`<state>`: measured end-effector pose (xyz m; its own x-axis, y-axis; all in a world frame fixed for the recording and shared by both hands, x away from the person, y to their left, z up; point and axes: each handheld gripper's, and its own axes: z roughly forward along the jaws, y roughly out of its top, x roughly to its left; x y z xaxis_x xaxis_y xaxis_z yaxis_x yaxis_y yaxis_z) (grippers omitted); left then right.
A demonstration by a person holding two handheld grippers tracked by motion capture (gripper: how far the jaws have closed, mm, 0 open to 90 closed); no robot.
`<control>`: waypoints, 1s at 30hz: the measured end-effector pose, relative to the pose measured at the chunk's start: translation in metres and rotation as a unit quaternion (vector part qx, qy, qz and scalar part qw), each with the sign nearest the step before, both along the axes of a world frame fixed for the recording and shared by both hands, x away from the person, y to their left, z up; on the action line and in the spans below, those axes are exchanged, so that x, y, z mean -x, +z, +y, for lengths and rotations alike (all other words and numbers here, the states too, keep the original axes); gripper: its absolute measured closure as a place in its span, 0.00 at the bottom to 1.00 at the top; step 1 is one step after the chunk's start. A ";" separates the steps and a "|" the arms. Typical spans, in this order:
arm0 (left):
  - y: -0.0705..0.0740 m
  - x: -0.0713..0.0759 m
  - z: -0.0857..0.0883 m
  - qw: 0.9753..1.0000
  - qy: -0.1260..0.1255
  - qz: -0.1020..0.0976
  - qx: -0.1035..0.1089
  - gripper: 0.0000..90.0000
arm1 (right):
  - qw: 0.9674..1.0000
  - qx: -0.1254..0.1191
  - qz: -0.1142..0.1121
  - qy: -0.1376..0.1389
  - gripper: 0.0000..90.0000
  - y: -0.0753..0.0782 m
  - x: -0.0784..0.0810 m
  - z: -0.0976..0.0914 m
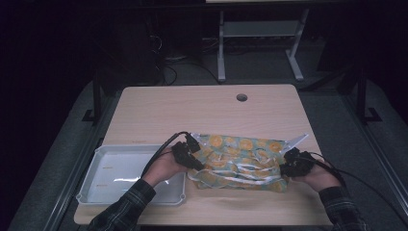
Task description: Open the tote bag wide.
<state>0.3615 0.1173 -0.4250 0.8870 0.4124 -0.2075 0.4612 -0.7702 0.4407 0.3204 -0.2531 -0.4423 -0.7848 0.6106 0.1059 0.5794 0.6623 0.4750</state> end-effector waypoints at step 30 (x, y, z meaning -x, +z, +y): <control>0.053 0.042 -0.017 0.990 -0.086 -0.068 0.094 0.50 | 0.992 -0.091 -0.080 -0.017 0.65 0.065 0.015 -0.011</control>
